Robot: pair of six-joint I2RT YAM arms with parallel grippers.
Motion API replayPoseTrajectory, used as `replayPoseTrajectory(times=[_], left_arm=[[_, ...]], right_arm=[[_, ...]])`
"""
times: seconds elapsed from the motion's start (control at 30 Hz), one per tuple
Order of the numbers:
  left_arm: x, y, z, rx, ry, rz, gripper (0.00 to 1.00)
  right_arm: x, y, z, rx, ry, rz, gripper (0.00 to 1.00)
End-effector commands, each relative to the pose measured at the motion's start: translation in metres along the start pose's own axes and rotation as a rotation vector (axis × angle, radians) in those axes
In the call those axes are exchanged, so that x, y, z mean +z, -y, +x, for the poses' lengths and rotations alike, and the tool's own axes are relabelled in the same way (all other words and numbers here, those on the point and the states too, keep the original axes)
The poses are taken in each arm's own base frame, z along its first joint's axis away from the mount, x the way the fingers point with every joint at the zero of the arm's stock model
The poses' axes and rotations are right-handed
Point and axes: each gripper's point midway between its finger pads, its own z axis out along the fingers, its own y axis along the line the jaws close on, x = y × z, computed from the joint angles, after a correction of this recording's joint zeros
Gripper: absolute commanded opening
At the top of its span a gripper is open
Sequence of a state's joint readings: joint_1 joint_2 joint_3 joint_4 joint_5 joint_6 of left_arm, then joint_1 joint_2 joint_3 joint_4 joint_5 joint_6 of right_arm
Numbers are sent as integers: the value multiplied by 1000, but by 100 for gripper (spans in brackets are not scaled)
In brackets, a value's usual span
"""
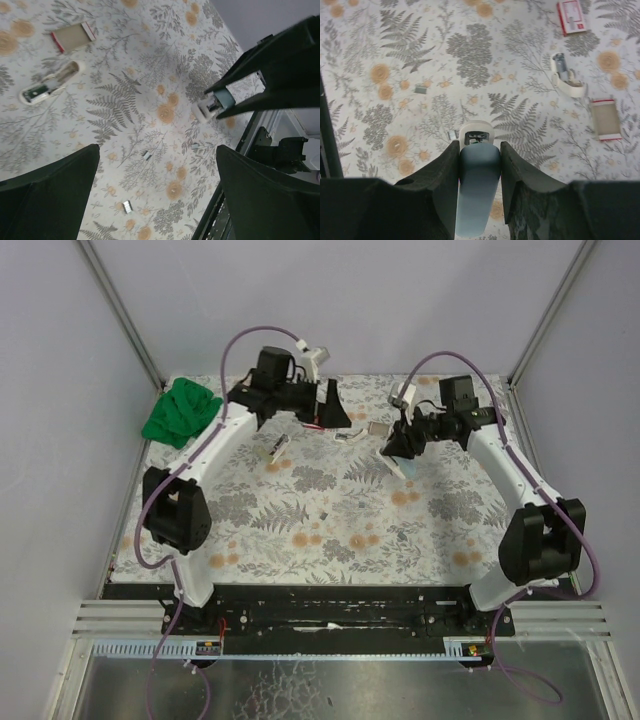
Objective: Unload the staples from the stapler
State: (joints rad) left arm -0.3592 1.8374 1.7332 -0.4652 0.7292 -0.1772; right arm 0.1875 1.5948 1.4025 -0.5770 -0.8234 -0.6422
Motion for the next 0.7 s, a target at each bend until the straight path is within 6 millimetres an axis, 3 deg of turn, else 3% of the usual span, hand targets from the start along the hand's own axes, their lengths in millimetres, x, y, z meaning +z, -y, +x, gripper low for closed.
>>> replayPoseTrajectory(times=[0.0,0.2,0.33,0.67], left_arm=[[27,14,3,-36,-23,-14,100],[51,14,20,-66,-74,-1,100],[57,18,30,-78,-102,27,100],[54,38,30,-86,-98,120,100]], right_arm=[[-19,-32,-39,-205,171,-82,11],[-24,-54,-45,-253,238,-149,10],[-25,-54,-47,-251,249,-135,9],[-21,-49,-41,-247,229,-120,8]])
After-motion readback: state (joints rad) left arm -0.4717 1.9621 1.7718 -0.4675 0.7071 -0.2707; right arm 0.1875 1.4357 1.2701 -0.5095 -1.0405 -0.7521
